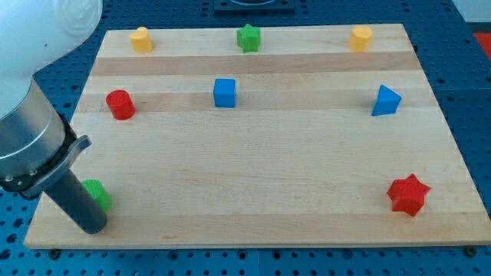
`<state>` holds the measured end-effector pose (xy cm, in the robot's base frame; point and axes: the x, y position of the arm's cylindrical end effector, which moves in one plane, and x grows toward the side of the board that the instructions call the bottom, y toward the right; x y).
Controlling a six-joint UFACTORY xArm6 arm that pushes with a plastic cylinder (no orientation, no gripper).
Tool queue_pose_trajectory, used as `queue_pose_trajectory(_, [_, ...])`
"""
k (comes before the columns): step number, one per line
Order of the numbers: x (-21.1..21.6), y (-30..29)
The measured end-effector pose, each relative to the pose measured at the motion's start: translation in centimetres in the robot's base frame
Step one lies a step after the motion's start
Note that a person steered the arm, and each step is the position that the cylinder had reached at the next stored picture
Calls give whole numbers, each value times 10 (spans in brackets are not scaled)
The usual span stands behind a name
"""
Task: Move the blue cube diagonally to the red circle
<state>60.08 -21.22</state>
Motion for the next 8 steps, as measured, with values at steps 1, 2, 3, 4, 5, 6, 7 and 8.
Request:
queue_pose_trajectory(1, [1, 2])
queue_pose_trajectory(2, [1, 40])
queue_pose_trajectory(3, [-5, 94])
queue_pose_trajectory(4, [-41, 110])
queue_pose_trajectory(5, [-94, 110])
queue_pose_trajectory(6, [-139, 110])
queue_pose_trajectory(7, [-176, 110])
queue_pose_trajectory(8, [-209, 110])
